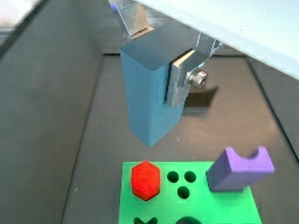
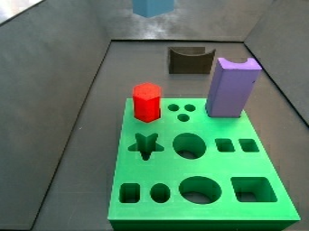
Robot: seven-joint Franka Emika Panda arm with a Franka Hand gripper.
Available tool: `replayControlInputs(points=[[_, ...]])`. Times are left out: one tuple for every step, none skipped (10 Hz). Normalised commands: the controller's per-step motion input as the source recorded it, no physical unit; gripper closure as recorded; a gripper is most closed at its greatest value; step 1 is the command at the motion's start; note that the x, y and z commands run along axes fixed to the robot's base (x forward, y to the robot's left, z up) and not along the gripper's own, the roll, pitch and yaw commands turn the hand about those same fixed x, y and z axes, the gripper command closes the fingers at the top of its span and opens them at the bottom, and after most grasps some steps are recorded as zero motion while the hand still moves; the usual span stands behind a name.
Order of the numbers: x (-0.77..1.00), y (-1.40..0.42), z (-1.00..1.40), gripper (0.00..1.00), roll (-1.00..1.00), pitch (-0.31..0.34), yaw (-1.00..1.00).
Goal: Pick up the rectangle object. Move up. Move to above the board. Insert the rectangle object.
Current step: Insert the rectangle object.
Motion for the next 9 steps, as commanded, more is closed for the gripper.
replayControlInputs(points=[[0.0,0.0,-0.2,1.0,0.0,-0.13,-1.0],[0.05,-0.08,-0.39,1.0,0.01,-0.131,-0.96],[0.05,-0.09,-0.39,1.0,0.01,-0.129,-0.95],[0.05,-0.11,-0.39,1.0,0.0,-0.129,-0.95],[0.05,-0.12,-0.4,1.0,0.0,-0.13,-0.94],[0.05,-0.13,-0.39,1.0,0.0,-0.124,-0.94],[0.04,-0.15,-0.38,1.0,0.0,-0.116,-0.94],[0.04,-0.2,-0.38,1.0,0.0,-0.107,-0.91],[0.05,-0.4,-0.29,1.0,0.02,-0.091,-0.79]])
